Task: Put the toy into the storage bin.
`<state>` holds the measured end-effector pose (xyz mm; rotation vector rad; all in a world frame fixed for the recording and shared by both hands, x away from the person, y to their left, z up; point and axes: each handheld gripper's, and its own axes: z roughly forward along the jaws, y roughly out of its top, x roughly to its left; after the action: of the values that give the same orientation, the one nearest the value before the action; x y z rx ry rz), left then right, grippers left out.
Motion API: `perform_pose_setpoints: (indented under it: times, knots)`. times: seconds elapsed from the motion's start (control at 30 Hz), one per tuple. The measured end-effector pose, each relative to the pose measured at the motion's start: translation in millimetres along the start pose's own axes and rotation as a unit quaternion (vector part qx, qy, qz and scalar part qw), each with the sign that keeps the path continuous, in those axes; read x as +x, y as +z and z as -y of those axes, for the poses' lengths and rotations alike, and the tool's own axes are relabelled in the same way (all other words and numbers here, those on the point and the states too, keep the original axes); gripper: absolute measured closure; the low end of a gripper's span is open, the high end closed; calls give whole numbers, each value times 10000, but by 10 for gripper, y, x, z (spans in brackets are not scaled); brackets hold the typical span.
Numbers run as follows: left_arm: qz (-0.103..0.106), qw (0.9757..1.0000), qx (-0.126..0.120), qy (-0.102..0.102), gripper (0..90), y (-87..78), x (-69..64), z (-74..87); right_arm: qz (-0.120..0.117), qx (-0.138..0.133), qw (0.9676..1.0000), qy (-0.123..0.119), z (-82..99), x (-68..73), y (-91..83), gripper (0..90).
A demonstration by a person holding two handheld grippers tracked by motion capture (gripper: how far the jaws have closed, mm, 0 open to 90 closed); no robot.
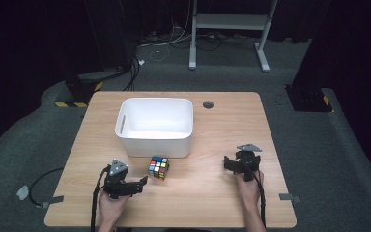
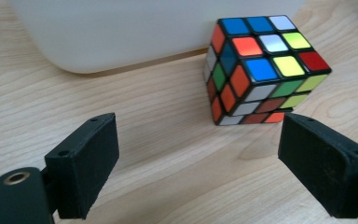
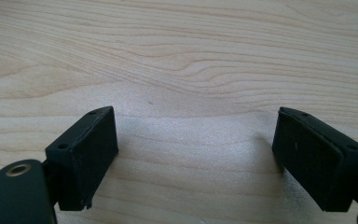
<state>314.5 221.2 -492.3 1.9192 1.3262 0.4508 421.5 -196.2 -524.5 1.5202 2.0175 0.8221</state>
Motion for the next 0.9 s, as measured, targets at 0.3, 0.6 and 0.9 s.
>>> perform_pose_setpoints:
  times: [0.3,0.6,0.9]
  knots:
    - [104,9998,95,166,96,72,-103,-50,1,-3,10000,-13,0,-1,0,140]
    - [141,9992,110,352,88,152,-216,-127,3,-1,10000,-15,0,-2,0,140]
    - [183,9984,237,477,51,286,-315,-203,6,-2,10000,-14,0,-1,0,140]
